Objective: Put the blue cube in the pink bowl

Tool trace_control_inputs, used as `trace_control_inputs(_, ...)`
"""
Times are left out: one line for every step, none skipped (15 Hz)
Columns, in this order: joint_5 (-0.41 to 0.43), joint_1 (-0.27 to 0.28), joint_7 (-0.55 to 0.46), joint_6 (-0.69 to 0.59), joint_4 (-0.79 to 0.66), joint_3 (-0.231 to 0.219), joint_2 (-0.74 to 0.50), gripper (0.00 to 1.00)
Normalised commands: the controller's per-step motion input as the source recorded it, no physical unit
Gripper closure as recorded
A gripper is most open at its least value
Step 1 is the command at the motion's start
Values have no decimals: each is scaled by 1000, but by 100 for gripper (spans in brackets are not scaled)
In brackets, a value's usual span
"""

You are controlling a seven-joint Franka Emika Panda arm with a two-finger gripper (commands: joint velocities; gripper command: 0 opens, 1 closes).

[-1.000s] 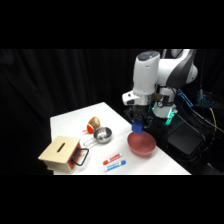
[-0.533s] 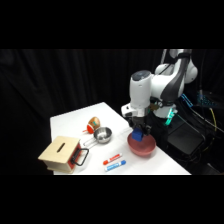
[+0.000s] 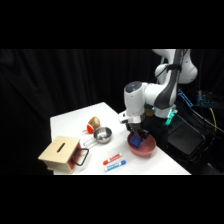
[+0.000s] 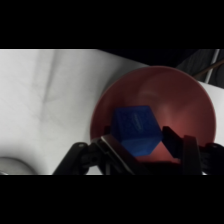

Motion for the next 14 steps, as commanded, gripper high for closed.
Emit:
trace_control_inputs(59,-75,-127,-86,122,21,9,0)
trace_control_inputs(-4,-44,-51,-108,96,2,-44,0)
trace_control_inputs(-14,-30,-26,-144,73,2,-106,0)
trace_control_inputs(-68,-4,53,-175,47,-17,-166,0)
trace_control_inputs(-98,13,101,-251,17,-24,-265,0)
trace_control_inputs(-115,25,136,-312,-5,-29,-344,0)
trace_control_inputs(-164,40,173,-381,-19,-42,-427,0)
trace_control_inputs(-161,45,182,-400,-28,-41,-468,0)
trace_control_inputs(-171,51,212,-418,-25,-44,-492,0)
trace_control_inputs(-166,106,325,-496,-27,-1,-579,0)
trace_control_inputs(-167,111,340,-572,7,11,-609,0)
trace_control_inputs(-150,104,320,-583,33,23,-601,0)
trace_control_inputs(-127,92,299,-594,66,30,-589,0)
trace_control_inputs(-93,78,247,-591,99,33,-564,0)
